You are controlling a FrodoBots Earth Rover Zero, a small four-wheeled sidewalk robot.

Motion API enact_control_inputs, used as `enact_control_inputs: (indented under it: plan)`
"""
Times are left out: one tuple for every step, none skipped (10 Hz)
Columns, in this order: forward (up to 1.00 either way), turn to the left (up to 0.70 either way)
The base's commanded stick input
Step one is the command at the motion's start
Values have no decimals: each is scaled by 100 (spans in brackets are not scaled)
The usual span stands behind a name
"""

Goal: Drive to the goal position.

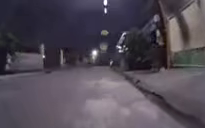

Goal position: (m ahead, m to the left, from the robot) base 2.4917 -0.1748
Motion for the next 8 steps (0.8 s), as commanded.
enact_control_inputs:
  plan:
    - [70,0]
    - [70,0]
    - [70,0]
    - [70,0]
    - [70,0]
    - [70,0]
    - [70,0]
    - [70,0]
